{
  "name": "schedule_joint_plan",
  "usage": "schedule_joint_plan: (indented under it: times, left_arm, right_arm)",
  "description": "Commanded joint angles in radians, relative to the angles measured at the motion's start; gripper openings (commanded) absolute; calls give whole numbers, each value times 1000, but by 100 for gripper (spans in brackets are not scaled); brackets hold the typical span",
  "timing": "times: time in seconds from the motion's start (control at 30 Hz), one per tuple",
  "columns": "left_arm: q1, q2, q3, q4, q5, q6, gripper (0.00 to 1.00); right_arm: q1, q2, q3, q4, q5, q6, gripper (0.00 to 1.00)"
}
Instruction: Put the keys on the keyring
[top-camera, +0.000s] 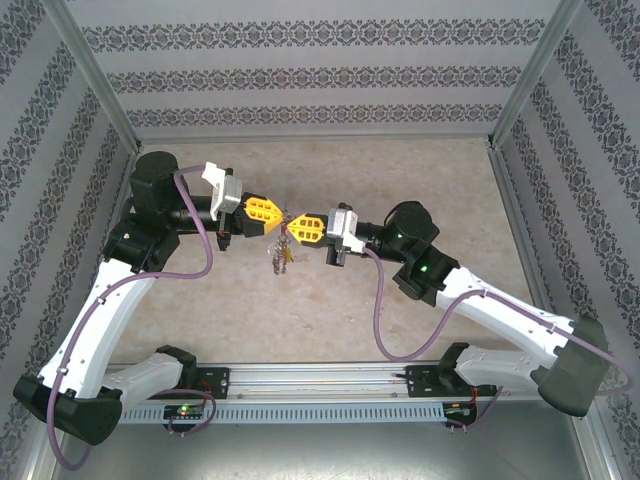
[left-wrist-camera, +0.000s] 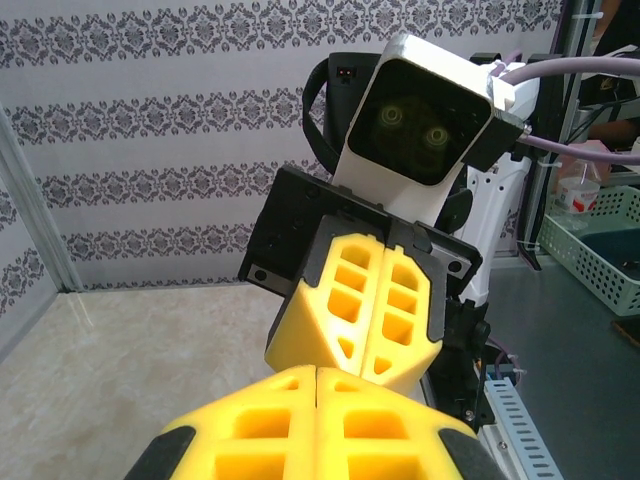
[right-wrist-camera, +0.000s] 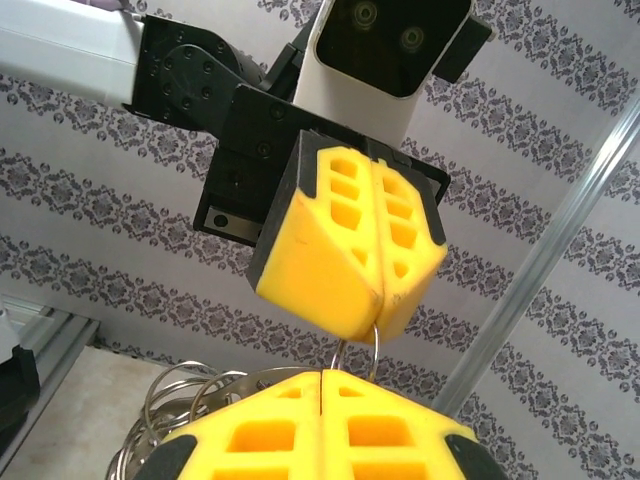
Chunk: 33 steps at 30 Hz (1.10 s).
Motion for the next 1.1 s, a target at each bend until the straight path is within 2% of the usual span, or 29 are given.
schedule_joint_plan:
  times: [0.0,0.2,0.33,0.6,0.7,0.87,0.97,1.07]
  left_arm:
    - [8,-13,6,105,22,-15,0]
    - [7,-10,6,102,9,-14,0]
    - [7,-4,8,96,-1,-10,0]
    - [8,3,10,80,-19,5,0]
    - [8,2,3,109,-20,-17,0]
    - [8,-7,-13,151,-12,-53,0]
    - [7,-13,-23,165,-11,-64,0]
    - [6,-16,-26,169,-10,-67,0]
  right_arm:
    - [11,-10,-31,-29,11,-18,5]
    - [11,-24,-42,14,20,12,23]
    - [11,-47,-52,23,47,38,28]
    - [-23,-120,-54,37,62,116,27]
    - [-33,-114,-28,3,56,125,23]
    - [-35,-84,-1,3,72,146,23]
    - [-38,-70,22,4,71,162,24]
    - [-39,-59,37,13,50,175,32]
